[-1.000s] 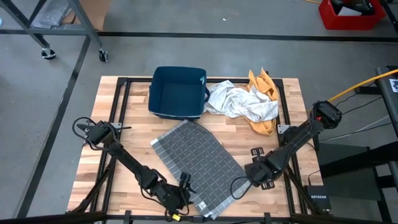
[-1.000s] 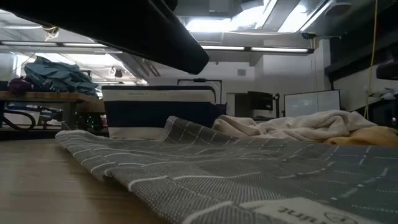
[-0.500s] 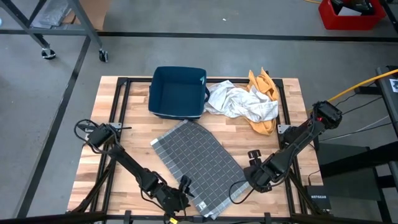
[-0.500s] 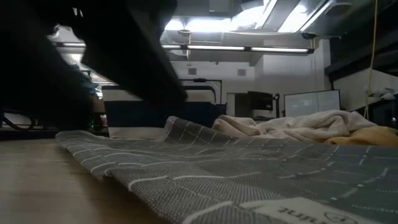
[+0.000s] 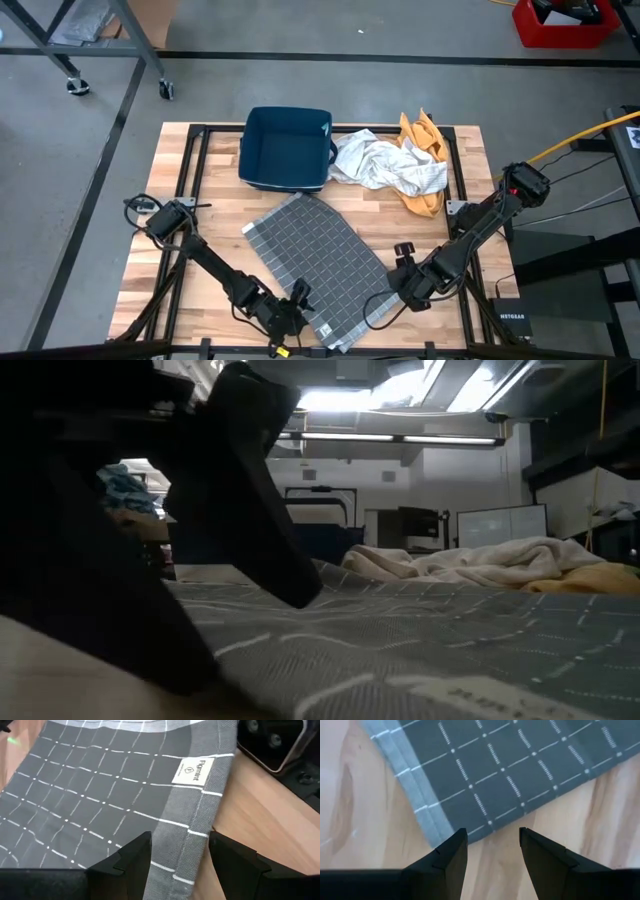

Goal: Fold towel
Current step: Fold the gray patterned towel

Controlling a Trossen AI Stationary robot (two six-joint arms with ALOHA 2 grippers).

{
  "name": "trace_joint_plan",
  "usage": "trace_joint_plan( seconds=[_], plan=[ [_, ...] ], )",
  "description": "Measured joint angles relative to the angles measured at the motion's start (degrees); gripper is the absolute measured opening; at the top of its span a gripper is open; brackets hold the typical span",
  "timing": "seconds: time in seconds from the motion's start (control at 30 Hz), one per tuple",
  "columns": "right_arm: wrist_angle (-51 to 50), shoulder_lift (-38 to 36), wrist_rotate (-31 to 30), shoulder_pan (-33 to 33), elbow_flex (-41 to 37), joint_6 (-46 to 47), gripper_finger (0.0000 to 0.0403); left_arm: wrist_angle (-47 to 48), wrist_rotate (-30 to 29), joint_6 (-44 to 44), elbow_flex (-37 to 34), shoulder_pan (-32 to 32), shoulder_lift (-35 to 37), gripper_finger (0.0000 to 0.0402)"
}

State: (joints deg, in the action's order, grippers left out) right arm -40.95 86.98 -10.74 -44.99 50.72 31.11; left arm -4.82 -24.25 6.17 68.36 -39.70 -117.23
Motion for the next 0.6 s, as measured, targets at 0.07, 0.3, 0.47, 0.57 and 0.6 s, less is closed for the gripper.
trace_joint_plan(
  seconds=[0.07, 0.3, 0.47, 0.57, 0.6],
  plan=[
    [0.0, 0.0, -0.5, 0.0, 0.0, -0.1, 0.0186, 0.0, 0.0, -0.2, 0.0, 0.4, 0.0, 0.0190],
    [-5.0, 0.0, 1.3, 0.0, 0.0, -0.7, 0.0186, -0.4, 3.4, 1.6, 0.0, -0.7, 0.0, 0.0190],
    [-6.5, 0.0, 1.2, 0.0, 0.0, -8.5, 0.0186, -0.1, 4.9, 1.3, 0.0, -1.5, 0.0, 0.0190],
    [-5.8, 0.4, 1.3, 0.0, 0.0, -13.2, 0.0186, -0.2, 4.8, 1.1, 0.0, -1.0, 0.0, 0.0190],
    [-5.6, 0.4, 1.3, 0.0, 0.0, -14.6, 0.0186, -0.2, 4.7, 1.1, 0.0, -0.8, 0.0, 0.0190]
  ],
)
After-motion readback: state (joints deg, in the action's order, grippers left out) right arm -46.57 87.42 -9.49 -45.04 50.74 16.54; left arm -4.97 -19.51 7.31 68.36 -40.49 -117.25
